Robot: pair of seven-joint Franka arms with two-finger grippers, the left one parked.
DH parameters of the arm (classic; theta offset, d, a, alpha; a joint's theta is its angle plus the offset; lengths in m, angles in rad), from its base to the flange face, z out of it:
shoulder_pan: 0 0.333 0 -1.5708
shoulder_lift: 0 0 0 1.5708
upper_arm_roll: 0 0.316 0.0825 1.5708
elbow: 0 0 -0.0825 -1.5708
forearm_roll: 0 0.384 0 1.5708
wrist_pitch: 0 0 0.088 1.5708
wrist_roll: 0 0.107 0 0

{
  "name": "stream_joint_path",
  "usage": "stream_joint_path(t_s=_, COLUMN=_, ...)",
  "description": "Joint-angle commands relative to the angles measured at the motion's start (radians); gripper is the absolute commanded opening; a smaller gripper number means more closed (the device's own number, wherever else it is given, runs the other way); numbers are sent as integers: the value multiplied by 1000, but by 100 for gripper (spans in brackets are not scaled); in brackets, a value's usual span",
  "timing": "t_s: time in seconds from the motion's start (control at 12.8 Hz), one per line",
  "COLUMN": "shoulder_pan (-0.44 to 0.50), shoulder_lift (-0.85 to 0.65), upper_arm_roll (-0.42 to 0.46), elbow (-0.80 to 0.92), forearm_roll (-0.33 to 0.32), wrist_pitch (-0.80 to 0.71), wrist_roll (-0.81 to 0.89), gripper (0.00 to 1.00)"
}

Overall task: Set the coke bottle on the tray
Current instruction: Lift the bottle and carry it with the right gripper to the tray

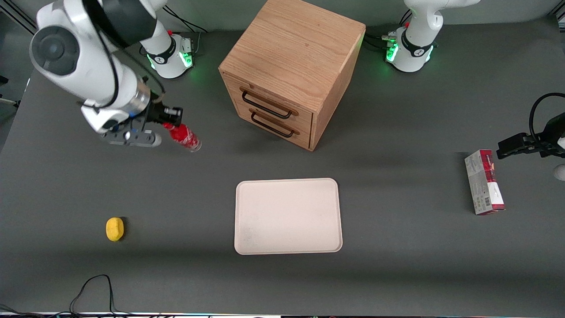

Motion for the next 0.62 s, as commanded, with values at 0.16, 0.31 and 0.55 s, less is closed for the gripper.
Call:
stream_joint_path(t_s=0.16, shoulder_pan=-13, shoulder_lift=276, upper_arm_roll=-12, elbow=357, forearm_roll=13, wrist_pitch=-118, wrist_roll=-5, gripper=0)
stream_joint_path(t_s=0.31, shoulder_pan=-14, shoulder_lift=484, upper_arm_roll=-2, elbow=584, forearm_roll=16, wrist_pitch=-106, wrist_roll=91, gripper=0)
stream_joint_path(t_s=0.55, shoulder_pan=-19, shoulder_lift=651, upper_arm_roll=38, elbow=701, forearm_roll=23, wrist_pitch=78, wrist_roll=198, gripper=0)
